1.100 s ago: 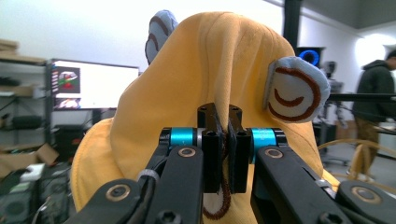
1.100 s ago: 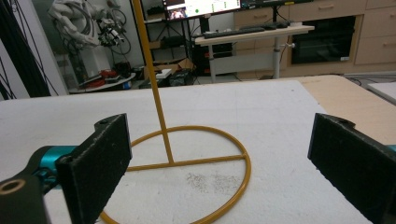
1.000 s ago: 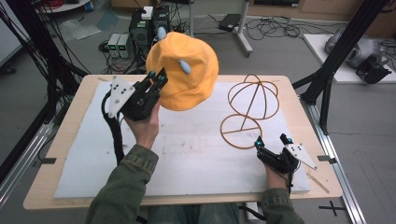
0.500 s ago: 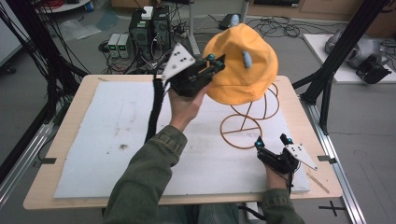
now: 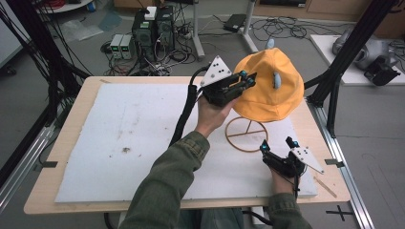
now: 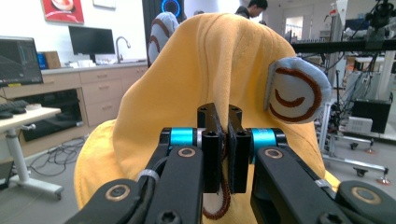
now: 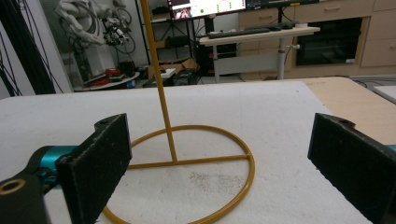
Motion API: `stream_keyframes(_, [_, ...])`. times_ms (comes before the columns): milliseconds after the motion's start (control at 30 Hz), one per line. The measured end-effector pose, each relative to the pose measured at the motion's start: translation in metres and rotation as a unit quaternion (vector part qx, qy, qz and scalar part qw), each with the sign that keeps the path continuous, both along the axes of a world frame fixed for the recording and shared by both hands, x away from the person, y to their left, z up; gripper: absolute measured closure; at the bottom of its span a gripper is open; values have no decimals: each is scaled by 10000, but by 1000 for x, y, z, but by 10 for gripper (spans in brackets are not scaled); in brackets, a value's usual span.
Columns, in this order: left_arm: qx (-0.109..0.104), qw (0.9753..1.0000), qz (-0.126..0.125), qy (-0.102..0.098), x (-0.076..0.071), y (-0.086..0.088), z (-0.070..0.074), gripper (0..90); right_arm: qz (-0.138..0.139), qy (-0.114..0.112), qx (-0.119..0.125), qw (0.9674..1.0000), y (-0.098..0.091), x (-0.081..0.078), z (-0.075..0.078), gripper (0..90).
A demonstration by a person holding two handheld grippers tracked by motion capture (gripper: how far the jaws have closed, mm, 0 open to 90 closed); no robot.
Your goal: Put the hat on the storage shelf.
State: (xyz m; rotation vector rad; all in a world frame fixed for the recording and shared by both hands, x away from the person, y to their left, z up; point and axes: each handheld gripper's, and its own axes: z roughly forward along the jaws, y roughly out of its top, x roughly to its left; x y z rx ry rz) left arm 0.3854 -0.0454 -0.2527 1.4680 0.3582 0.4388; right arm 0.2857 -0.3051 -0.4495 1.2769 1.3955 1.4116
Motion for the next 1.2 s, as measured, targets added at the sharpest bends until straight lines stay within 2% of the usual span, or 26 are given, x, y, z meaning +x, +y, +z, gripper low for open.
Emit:
stream_keyframes(133, [115,9999,18,123,1,-3,-8,868,-4,2,3,10000,0,0,0,58])
stream_keyframes(267, [292,9990,82,330,5,-6,-13,867,3,10,1,10000,0,0,0,58])
stream_keyframes(367, [332,9988,95,355,7,-6,-15,866,-2,-1,3,10000,0,0,0,57])
stream_keyframes(433, [284,9988,86,385,7,-5,-15,863,-4,-3,12,10000,0,0,0,58])
stream_keyframes(467, [244,9990,125,355,7,-5,-14,729,-6,-26,-14,10000,0,0,0,58])
stream_keyframes(500, [138,9991,165,363,7,-4,-14,729,-6,-26,-14,10000,0,0,0,58])
stream_keyframes(533, [29,9991,185,390,8,-2,-13,579,-9,-12,17,10000,0,0,0,58])
stream_keyframes(600, [-13,9985,416,355,7,2,-10,388,-1,-16,19,10000,0,0,0,58])
stream_keyframes(633, [-62,9982,471,366,7,5,-9,324,7,-2,8,10000,0,0,1,58])
stream_keyframes(800, [-369,9977,543,149,3,25,-6,209,16,-8,-32,10000,0,0,0,57])
stream_keyframes(900, [-439,9966,693,47,-2,39,-3,182,18,-8,-47,10000,0,0,0,57])
stream_keyframes(1000, [-417,9931,1095,-46,-11,59,0,163,3,1,-1,10000,1,-1,1,57])
stream_keyframes(1067, [-407,9886,1443,-152,-18,75,1,162,-2,-14,-45,10000,0,-1,1,57])
stream_keyframes(1100, [-418,9856,1625,-208,-22,85,2,162,-11,-17,-42,10000,0,-1,1,57])
stream_keyframes(1167, [-500,9776,2026,-287,-33,108,2,162,-19,-15,-41,10000,0,-1,1,57])
stream_keyframes(1200, [-526,9745,2162,-289,-37,118,1,163,-26,-8,-5,10000,0,-2,2,57])
